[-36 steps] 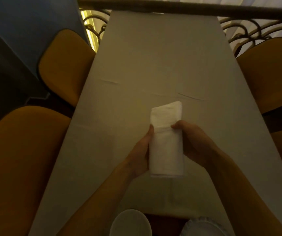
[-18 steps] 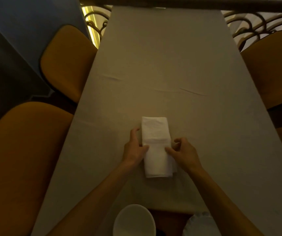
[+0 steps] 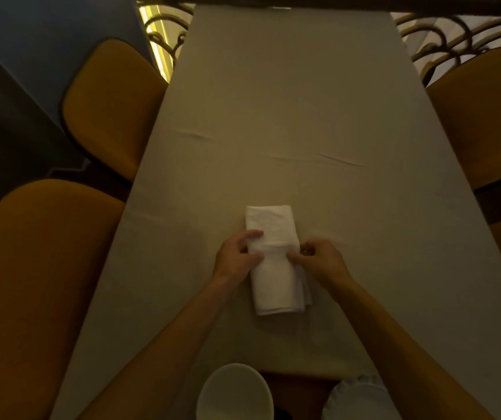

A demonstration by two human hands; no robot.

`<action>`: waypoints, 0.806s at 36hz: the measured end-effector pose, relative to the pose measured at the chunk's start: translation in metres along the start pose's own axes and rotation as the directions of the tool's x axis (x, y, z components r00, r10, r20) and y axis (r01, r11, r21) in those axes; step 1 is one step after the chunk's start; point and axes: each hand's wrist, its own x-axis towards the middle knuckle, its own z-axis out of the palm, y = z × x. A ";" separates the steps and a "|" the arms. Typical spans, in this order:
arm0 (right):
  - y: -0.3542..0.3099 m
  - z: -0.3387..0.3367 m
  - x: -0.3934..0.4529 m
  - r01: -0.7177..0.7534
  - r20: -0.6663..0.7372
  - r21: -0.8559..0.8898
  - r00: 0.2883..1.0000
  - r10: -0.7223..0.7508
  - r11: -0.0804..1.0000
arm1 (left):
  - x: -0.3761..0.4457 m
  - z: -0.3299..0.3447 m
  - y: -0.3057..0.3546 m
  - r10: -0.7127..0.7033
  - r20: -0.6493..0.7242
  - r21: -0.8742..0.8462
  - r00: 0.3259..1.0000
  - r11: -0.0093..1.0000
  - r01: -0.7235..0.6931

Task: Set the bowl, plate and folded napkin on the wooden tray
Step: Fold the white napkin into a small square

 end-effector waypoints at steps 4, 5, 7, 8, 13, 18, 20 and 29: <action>-0.003 -0.007 -0.004 -0.043 0.065 0.149 0.997 0.033 0.988 | -0.001 0.000 0.007 0.007 0.073 -0.008 0.997 1.000 -0.006; -0.004 -0.008 -0.004 -0.041 0.067 0.161 0.997 0.031 0.986 | -0.001 0.000 0.009 0.015 0.092 0.001 0.996 1.000 -0.016; -0.005 -0.011 -0.007 -0.026 0.041 0.191 0.999 0.019 0.981 | -0.002 0.000 0.011 0.036 0.126 0.037 0.991 0.998 -0.041; -0.005 -0.011 -0.008 -0.015 0.024 0.230 1.000 0.010 0.973 | -0.003 0.000 0.013 0.044 0.140 0.054 0.989 0.997 -0.052; -0.007 -0.017 -0.015 0.153 0.041 0.353 0.983 -0.179 0.923 | -0.006 0.000 0.022 0.077 0.134 0.186 0.988 0.977 -0.101; -0.011 -0.020 -0.018 0.233 0.028 0.124 0.971 -0.238 0.965 | -0.012 -0.002 0.031 0.232 0.134 0.450 0.963 0.852 -0.268; -0.012 -0.023 -0.020 0.291 0.016 0.000 0.957 -0.291 0.957 | -0.015 -0.001 0.034 0.286 0.125 0.528 0.950 0.792 -0.308; -0.028 -0.043 -0.036 0.422 -0.052 -0.286 0.890 -0.454 0.860 | -0.036 0.004 0.053 0.492 0.083 0.677 0.867 0.610 -0.411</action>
